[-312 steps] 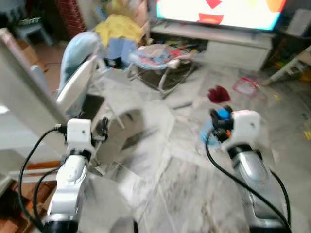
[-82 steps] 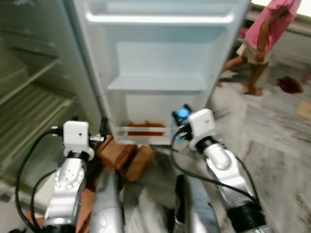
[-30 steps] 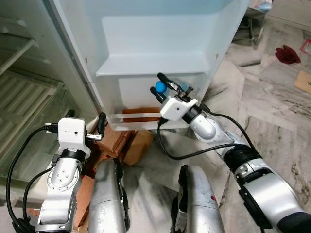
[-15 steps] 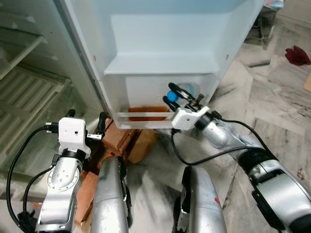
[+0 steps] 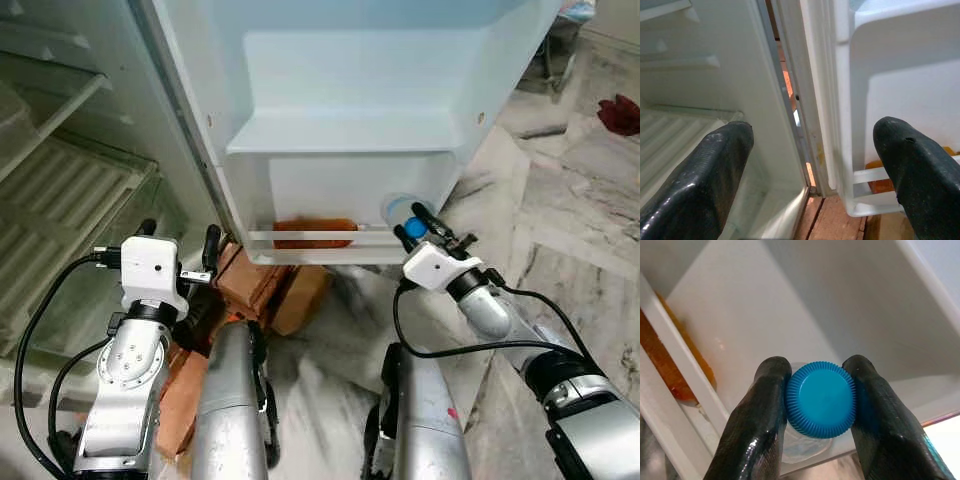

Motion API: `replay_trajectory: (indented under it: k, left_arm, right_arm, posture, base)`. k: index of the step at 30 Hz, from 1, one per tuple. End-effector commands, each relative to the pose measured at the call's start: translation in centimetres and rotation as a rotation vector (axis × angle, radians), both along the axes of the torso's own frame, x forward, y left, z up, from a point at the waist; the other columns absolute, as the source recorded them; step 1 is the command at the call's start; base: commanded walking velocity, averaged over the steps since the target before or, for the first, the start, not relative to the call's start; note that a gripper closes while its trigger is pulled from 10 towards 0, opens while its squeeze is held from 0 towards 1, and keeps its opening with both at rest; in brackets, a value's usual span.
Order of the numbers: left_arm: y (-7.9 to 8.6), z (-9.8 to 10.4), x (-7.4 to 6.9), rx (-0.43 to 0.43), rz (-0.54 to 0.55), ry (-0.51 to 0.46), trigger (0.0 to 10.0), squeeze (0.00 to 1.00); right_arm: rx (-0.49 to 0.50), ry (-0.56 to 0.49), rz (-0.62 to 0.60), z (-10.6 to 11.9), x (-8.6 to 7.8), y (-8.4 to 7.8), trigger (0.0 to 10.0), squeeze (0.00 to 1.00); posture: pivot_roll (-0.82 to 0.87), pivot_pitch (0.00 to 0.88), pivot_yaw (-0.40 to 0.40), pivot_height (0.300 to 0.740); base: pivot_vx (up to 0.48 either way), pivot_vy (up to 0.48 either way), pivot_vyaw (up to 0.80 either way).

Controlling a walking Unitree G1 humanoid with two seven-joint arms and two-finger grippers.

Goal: Restocking fridge

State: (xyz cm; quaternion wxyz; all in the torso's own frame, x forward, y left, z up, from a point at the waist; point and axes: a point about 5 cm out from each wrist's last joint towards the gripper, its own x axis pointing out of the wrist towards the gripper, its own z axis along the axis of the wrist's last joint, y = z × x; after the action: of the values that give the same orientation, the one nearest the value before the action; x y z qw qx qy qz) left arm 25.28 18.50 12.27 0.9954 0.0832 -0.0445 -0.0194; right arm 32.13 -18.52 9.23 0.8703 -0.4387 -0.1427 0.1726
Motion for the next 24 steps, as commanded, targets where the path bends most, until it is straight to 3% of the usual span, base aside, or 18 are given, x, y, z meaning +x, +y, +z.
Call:
replay_trajectory:
  k: [1,11,24]
  left_arm:
    - [0.1,-0.4,-0.1,0.008,0.000,0.020,10.0,0.00]
    - [-0.1,-0.3,0.0,0.007,0.006,0.013,10.0,0.00]
    - [-0.1,-0.5,-0.2,0.000,0.013,0.017,10.0,0.00]
  right_arm:
    - [0.054,-0.042,-0.207,1.5,1.0,-3.3,10.0,0.00]
    - [0.243,-0.060,-0.303,4.2,4.0,-1.0,10.0,0.00]
    - [0.275,0.017,-0.343,2.9,3.7,-1.0,10.0,0.00]
  posture:
    - [0.12,0.205,0.000,0.575]
    - [0.13,0.203,-0.009,0.575]
    - [0.12,0.206,-0.019,0.575]
  base:
    - [0.000,0.000,0.00]
    - [0.000,0.000,0.00]
    - [0.000,0.000,0.00]
